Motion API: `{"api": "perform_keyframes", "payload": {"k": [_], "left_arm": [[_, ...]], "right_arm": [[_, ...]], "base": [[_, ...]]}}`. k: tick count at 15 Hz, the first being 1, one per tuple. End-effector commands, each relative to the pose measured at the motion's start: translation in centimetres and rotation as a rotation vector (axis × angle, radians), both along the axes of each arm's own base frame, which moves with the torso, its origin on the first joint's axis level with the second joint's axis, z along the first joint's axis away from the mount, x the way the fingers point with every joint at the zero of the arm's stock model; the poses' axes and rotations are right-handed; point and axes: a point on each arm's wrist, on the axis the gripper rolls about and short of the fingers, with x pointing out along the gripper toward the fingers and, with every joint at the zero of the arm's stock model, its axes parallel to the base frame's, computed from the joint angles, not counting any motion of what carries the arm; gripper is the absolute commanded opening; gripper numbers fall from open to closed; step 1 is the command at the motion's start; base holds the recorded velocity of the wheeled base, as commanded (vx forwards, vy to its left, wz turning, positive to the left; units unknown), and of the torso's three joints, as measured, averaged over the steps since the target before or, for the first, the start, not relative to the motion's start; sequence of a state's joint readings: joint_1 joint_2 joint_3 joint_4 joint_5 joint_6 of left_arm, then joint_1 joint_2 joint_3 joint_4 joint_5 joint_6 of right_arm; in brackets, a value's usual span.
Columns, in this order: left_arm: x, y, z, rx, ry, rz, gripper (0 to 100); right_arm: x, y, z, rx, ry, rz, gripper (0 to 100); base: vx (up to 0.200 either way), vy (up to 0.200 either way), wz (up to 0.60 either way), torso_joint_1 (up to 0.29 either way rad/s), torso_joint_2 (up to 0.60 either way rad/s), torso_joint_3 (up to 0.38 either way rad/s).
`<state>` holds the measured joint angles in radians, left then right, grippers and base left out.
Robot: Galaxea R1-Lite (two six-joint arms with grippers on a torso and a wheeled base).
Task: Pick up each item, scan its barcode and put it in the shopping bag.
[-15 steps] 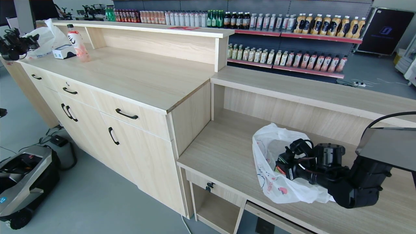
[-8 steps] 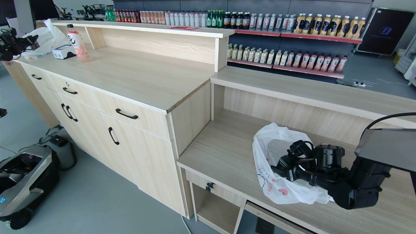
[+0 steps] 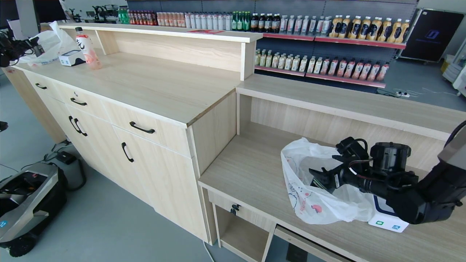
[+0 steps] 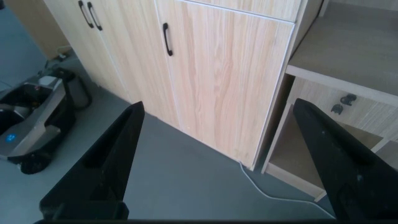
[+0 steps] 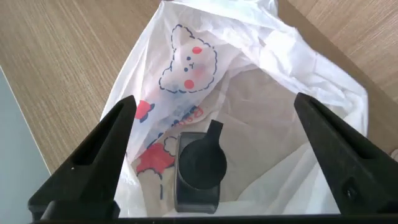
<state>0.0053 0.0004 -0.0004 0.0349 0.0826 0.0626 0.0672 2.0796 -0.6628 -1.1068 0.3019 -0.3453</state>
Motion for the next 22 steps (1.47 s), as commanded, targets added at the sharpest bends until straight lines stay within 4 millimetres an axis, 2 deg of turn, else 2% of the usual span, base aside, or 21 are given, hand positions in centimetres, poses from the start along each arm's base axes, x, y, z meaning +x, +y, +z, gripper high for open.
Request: {"api": "perform_keyframes", "payload": {"k": [1, 4, 8, 11, 14, 15, 16, 18, 21, 22], "left_arm": [[0.0, 0.0, 0.0, 0.000, 0.000, 0.001, 100], [0.0, 0.0, 0.0, 0.000, 0.000, 0.001, 100], [0.0, 0.0, 0.0, 0.000, 0.000, 0.001, 100], [0.0, 0.0, 0.0, 0.000, 0.000, 0.001, 100], [0.0, 0.0, 0.0, 0.000, 0.000, 0.001, 100], [0.0, 0.0, 0.0, 0.000, 0.000, 0.001, 100], [0.0, 0.0, 0.0, 0.000, 0.000, 0.001, 100], [0.0, 0.0, 0.0, 0.000, 0.000, 0.001, 100], [0.0, 0.0, 0.0, 0.000, 0.000, 0.001, 100], [0.0, 0.0, 0.0, 0.000, 0.000, 0.001, 100]], "right_arm": [[-4.3, -2.4, 6.4, -0.102, -0.134, -0.041, 100], [-8.2, -5.0, 9.1, -0.144, -0.166, -0.129, 100], [-13.3, -7.9, 12.1, -0.240, -0.295, -0.281, 100], [-16.7, -8.9, 14.9, -0.291, -0.412, -0.394, 100], [-20.8, -9.7, 16.1, -0.346, -0.372, -0.668, 100], [-21.3, -9.7, 16.3, -0.349, -0.352, -0.749, 100], [-22.6, -9.7, 16.4, -0.318, -0.297, -0.943, 100], [-23.3, -10.1, 15.8, -0.294, -0.223, -1.102, 100], [-21.4, -12.2, 12.6, -0.189, -0.017, -1.153, 100], [-20.4, -13.8, 11.1, -0.169, 0.086, -1.169, 100]], "base": [[0.000, 0.000, 0.00, 0.000, 0.00, 0.000], [0.000, 0.000, 0.00, 0.000, 0.00, 0.000], [0.000, 0.000, -0.15, 0.001, 0.00, -0.001], [0.000, 0.000, -0.60, -0.004, 0.00, 0.006], [0.000, 0.000, -0.60, 0.006, 0.01, 0.001], [0.000, 0.000, -0.60, -0.002, 0.00, 0.002], [0.000, 0.000, -0.60, 0.002, 0.01, 0.002], [0.000, 0.000, -0.60, 0.002, 0.00, 0.002], [0.000, 0.000, -0.40, 0.003, 0.00, 0.006], [0.000, 0.000, 0.00, 0.000, 0.00, 0.000]]}}
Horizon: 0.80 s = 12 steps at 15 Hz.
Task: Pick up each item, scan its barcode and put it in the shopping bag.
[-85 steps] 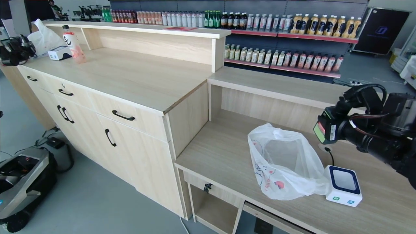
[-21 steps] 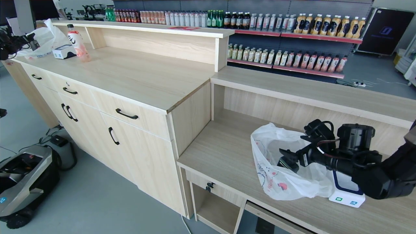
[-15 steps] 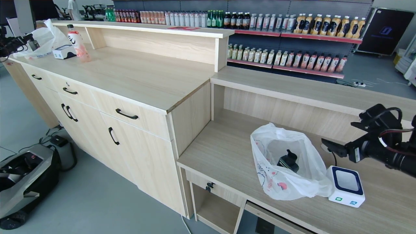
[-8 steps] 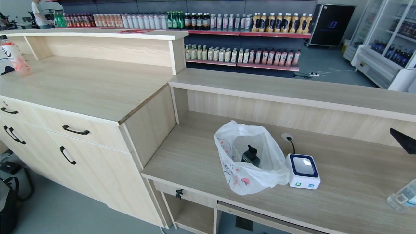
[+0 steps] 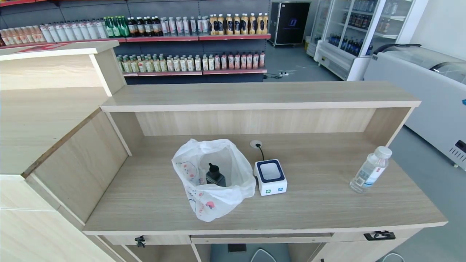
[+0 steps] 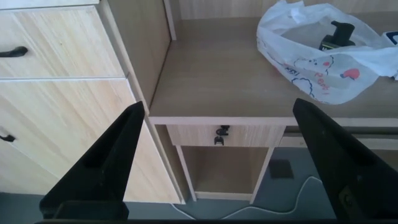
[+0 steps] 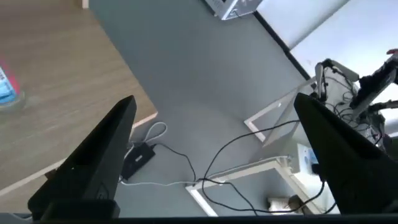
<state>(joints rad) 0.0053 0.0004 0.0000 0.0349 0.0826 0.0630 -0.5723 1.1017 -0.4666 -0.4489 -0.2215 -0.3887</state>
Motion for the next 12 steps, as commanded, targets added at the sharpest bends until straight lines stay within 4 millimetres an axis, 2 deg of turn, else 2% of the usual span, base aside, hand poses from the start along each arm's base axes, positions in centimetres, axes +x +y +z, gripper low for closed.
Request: {"api": "perform_keyframes", "payload": {"k": [1, 3, 5, 8, 12], "left_arm": [[0.0, 0.0, 0.0, 0.000, 0.000, 0.001, 100], [0.0, 0.0, 0.0, 0.000, 0.000, 0.001, 100], [0.0, 0.0, 0.0, 0.000, 0.000, 0.001, 100], [0.0, 0.0, 0.0, 0.000, 0.000, 0.001, 100], [0.0, 0.0, 0.0, 0.000, 0.000, 0.001, 100]], "right_arm": [[2.0, -3.7, -3.9, 0.175, 0.157, -0.060, 100], [2.4, -5.7, -5.6, 0.272, 0.182, 0.001, 100], [3.0, -7.0, -6.2, 0.312, 0.141, 0.132, 100], [4.4, -7.9, -6.6, 0.306, 0.089, 0.292, 100], [6.4, -9.5, -8.1, 0.270, 0.091, 0.420, 100]], "base": [[0.000, 0.000, 0.00, 0.000, 0.00, 0.000], [0.000, 0.000, 0.00, 0.000, 0.00, 0.000], [0.000, 0.000, 0.00, 0.000, 0.00, 0.000], [0.000, 0.000, 0.00, 0.000, 0.00, 0.000], [0.000, 0.000, 0.00, 0.000, 0.00, 0.000]]}}
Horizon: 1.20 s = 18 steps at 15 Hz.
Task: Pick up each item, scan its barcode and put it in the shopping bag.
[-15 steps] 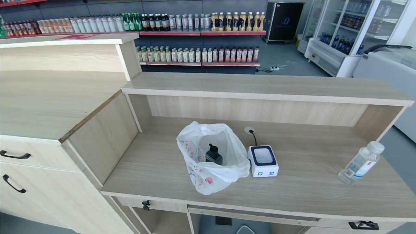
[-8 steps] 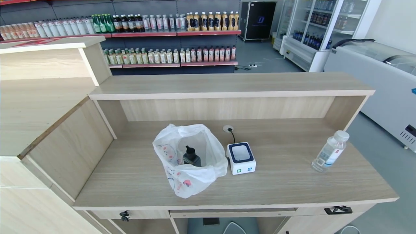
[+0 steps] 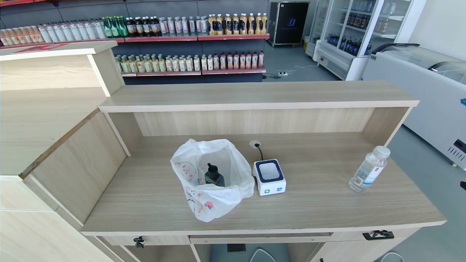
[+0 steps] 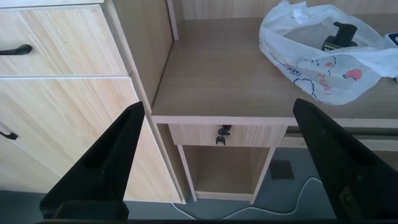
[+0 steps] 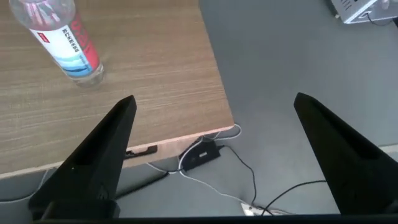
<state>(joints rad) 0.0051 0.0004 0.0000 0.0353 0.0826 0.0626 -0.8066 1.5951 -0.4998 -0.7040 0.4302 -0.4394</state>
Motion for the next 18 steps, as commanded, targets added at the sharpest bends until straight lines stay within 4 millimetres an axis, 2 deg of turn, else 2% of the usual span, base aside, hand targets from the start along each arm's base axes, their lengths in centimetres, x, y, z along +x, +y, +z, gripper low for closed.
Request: {"api": "perform_keyframes", "payload": {"k": [1, 4, 8, 13, 18], "left_arm": [[0.0, 0.0, 0.0, 0.000, 0.000, 0.001, 100], [0.0, 0.0, 0.0, 0.000, 0.000, 0.001, 100], [0.0, 0.0, 0.0, 0.000, 0.000, 0.001, 100], [0.0, 0.0, 0.0, 0.000, 0.000, 0.001, 100], [0.0, 0.0, 0.0, 0.000, 0.000, 0.001, 100]], "right_arm": [[1.3, -1.1, -1.9, 0.039, 0.033, 0.039, 100], [2.8, -1.9, -4.2, 0.005, 0.089, 0.165, 100], [5.3, -2.2, -5.9, -0.057, 0.062, 0.255, 100], [8.8, -0.5, -6.9, -0.057, 0.055, 0.370, 100], [11.7, 1.5, -9.2, -0.058, 0.044, 0.466, 100]], "base": [[0.000, 0.000, 0.00, 0.000, 0.00, 0.000], [0.000, 0.000, 0.00, 0.000, 0.00, 0.000], [0.000, 0.000, 0.00, 0.000, 0.00, 0.000], [0.000, 0.000, 0.00, 0.000, 0.00, 0.000], [0.000, 0.000, 0.00, 0.000, 0.00, 0.000]]}}
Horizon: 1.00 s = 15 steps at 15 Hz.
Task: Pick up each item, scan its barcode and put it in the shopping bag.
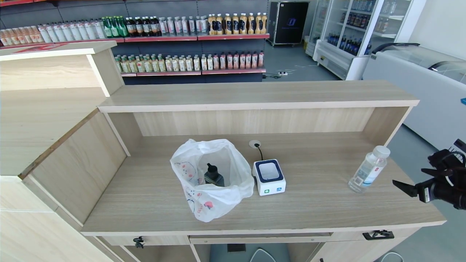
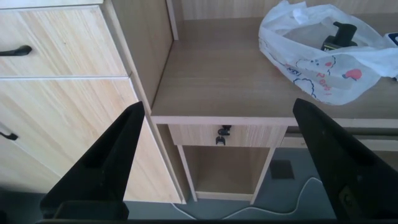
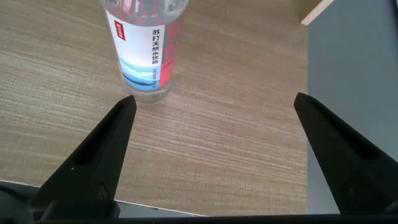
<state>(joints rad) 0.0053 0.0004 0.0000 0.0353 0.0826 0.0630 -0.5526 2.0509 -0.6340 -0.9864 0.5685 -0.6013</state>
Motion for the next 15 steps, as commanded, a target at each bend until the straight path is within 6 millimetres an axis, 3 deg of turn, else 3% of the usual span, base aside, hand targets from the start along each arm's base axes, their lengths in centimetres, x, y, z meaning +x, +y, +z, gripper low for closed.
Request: {"api": "perform_keyframes", "payload": {"k": [1, 7, 15], "left_arm": [[0.0, 0.0, 0.0, 0.000, 0.000, 0.001, 100], [0.0, 0.0, 0.0, 0.000, 0.000, 0.001, 100], [0.0, 0.0, 0.0, 0.000, 0.000, 0.001, 100]], "right_arm": [[1.1, 0.8, -1.8, 0.022, 0.036, 0.038, 100], [3.4, 1.7, -3.4, 0.015, 0.007, 0.089, 100], [4.9, 3.2, -4.5, 0.024, -0.018, 0.135, 100]], "base": [[0.000, 0.000, 0.00, 0.000, 0.00, 0.000], [0.000, 0.000, 0.00, 0.000, 0.00, 0.000], [0.000, 0.000, 0.00, 0.000, 0.00, 0.000]]}}
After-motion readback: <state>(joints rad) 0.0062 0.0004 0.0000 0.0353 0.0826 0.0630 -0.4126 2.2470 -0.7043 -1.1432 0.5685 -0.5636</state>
